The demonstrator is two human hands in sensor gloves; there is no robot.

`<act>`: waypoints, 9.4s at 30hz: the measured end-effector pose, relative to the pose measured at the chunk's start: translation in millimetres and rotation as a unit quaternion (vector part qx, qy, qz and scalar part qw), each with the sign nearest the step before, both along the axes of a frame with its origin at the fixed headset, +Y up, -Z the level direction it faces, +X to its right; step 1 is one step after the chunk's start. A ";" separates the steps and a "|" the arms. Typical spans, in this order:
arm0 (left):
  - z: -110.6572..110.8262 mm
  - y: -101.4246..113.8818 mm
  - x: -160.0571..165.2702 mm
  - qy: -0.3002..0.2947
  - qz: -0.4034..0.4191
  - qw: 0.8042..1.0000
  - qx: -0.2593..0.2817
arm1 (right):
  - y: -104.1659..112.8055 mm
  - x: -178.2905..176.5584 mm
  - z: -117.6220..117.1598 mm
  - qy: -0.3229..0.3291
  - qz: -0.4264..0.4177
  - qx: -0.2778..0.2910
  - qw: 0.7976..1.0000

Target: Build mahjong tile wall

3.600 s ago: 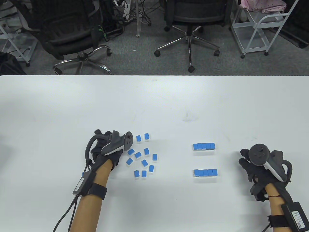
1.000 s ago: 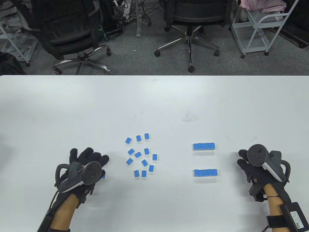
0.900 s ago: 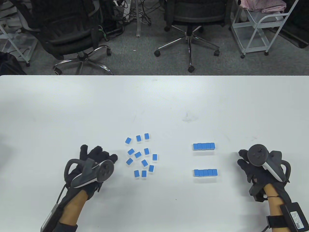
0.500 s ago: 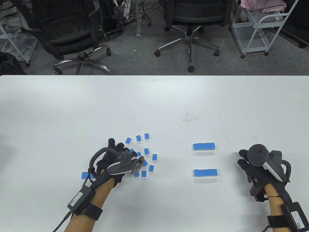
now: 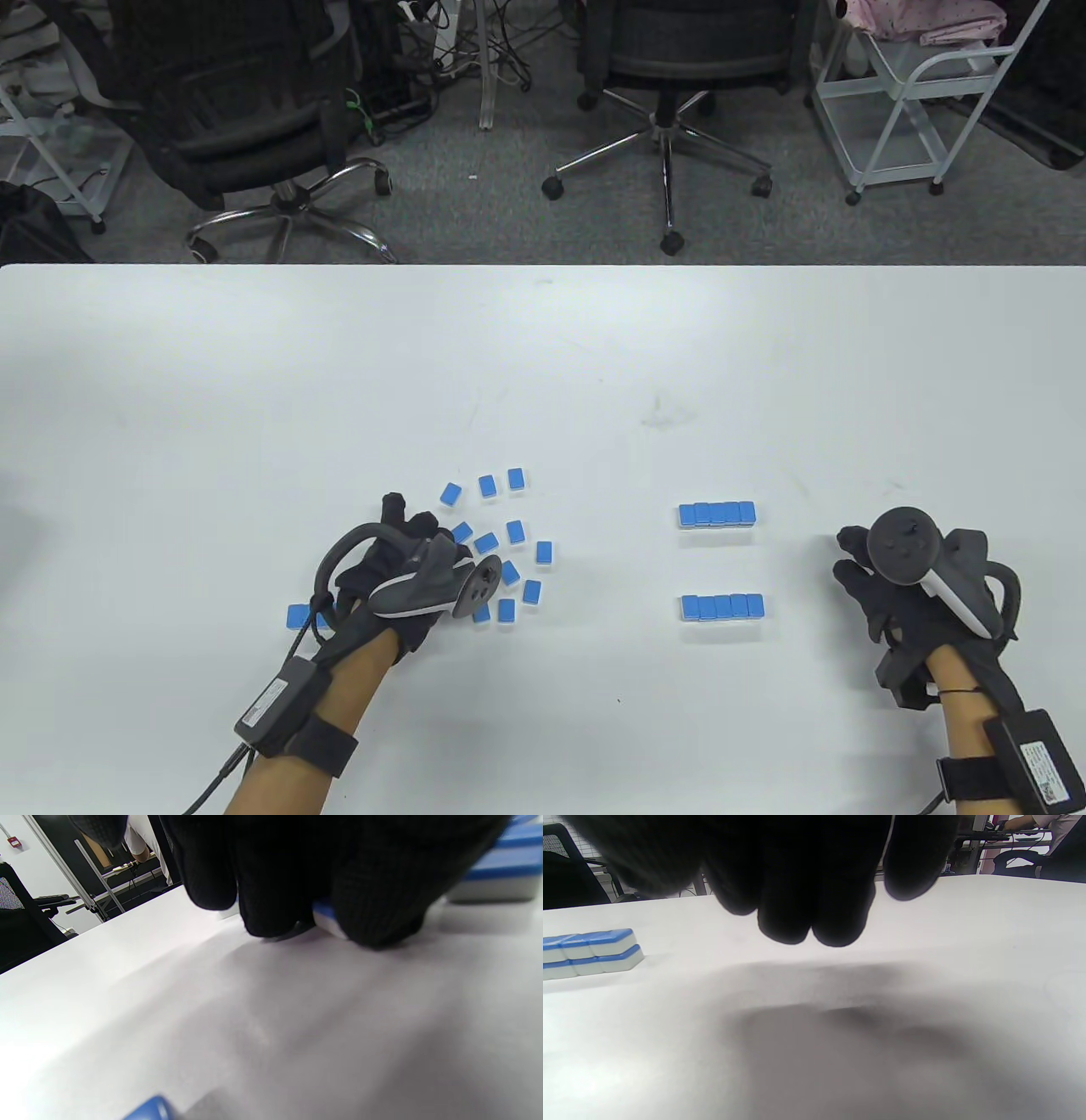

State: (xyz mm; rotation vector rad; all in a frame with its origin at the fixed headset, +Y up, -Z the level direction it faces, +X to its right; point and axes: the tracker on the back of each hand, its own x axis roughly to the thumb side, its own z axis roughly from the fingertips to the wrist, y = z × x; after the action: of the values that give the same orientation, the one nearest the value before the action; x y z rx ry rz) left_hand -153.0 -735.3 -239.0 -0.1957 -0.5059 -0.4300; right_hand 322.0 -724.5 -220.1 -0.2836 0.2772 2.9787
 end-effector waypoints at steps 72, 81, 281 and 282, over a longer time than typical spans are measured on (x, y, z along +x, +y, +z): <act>-40.6 46.3 -11.0 0.079 0.009 0.996 0.046 | 2.7 -2.4 0.5 0.006 -0.002 0.000 1.000; -92.3 0.8 18.2 0.110 -0.073 0.991 0.011 | 3.2 -1.0 -0.4 0.008 -0.002 0.000 1.000; 70.0 39.6 -166.5 0.153 0.389 0.906 0.074 | -34.7 -338.1 61.7 0.323 -0.027 0.018 0.946; 69.5 39.4 -165.6 0.152 0.388 0.906 0.073 | -35.4 -339.2 62.8 0.325 -0.031 0.017 0.945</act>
State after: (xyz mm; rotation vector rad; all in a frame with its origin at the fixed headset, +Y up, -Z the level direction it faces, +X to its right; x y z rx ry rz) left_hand -318.5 -695.9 -169.6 0.0922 -0.2096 0.3433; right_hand -17.1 -760.0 -157.3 0.7132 0.2867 2.9081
